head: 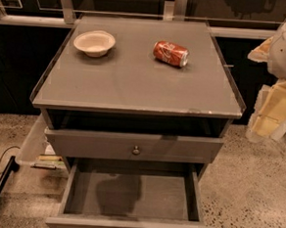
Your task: Close middle drawer
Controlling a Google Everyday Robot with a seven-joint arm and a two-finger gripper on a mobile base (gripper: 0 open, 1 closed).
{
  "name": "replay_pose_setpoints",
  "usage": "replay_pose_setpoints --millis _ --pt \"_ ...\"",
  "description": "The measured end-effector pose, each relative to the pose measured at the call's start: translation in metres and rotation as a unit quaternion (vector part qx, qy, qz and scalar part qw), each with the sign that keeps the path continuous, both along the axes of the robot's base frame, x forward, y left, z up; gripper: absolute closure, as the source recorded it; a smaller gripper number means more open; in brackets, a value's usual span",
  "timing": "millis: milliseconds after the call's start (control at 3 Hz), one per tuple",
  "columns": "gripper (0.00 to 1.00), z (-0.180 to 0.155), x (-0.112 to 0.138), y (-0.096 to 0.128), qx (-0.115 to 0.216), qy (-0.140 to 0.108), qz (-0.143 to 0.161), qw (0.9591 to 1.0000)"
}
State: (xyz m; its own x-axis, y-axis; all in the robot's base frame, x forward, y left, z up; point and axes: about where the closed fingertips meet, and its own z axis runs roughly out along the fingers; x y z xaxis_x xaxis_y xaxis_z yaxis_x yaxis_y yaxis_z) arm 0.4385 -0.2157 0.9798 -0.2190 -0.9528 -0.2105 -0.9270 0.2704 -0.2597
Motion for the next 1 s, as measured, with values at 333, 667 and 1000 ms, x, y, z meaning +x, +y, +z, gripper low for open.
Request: replay_pose_setpoints --millis 333,667,1000 --pt "0.00 0.000 0.000 0.000 0.000 -0.001 0.000 1.0000" --pt "0.00 -0.019 -0.010 -0.001 0.014 0.011 0.017 0.9997" --pt "0.00 -0.057 -0.030 0.000 0.038 0.026 0.032 0.9984"
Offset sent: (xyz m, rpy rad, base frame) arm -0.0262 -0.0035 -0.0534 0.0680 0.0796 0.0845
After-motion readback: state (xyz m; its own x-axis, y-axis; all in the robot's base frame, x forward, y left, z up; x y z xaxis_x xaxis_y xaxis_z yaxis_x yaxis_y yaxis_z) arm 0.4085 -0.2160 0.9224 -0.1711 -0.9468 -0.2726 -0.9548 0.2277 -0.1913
